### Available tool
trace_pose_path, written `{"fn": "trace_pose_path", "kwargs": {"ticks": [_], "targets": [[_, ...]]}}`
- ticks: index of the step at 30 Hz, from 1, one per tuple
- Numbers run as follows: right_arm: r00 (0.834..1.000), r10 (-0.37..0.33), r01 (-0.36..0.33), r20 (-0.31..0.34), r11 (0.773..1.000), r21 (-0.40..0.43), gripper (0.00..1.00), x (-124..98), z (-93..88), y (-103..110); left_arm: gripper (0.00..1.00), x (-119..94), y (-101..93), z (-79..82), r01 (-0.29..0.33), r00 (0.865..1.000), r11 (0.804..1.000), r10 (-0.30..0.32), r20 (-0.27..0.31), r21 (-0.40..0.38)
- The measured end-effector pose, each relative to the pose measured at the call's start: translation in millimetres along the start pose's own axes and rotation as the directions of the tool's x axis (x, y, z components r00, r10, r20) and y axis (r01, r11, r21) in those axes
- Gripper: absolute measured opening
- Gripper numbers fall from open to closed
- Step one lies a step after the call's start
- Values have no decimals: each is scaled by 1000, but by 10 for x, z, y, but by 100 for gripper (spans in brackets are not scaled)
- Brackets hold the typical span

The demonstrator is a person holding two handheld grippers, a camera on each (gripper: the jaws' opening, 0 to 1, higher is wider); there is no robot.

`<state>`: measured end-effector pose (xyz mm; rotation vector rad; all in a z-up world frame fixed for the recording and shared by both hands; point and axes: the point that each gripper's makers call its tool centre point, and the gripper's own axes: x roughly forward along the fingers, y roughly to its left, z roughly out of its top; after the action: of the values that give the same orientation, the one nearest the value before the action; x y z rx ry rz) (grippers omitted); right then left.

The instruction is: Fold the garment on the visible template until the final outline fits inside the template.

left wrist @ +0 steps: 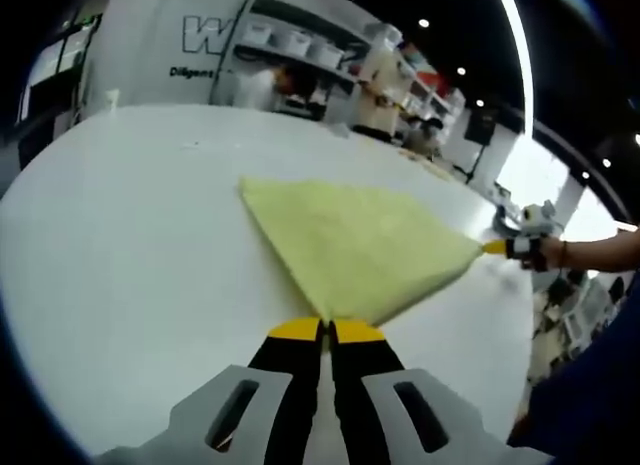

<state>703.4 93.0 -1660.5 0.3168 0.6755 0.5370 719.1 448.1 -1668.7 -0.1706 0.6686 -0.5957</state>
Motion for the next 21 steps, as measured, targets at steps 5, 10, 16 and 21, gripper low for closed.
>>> {"fn": "trace_pose_path", "kwargs": {"ticks": [5,10,16,21], "targets": [[1000,-3,3,5,1000,3,0,-14,4,-10,0,-1,9,8,1,1000,1000,-1,1,-2],[1000,1,-2,13,1000,15,0,-38,13,-1,0,-15,58,37,1,1000,1000,-1,7,-3],[1000,14,-14,16,1000,24,0,-132,-48,74,0,-158,-34,33,12,1000,1000,-12,16,9],[999,42,-42,-2,999,22,0,-255,-186,192,0,-368,-204,-121,37,999,999,-38,5,12]]}}
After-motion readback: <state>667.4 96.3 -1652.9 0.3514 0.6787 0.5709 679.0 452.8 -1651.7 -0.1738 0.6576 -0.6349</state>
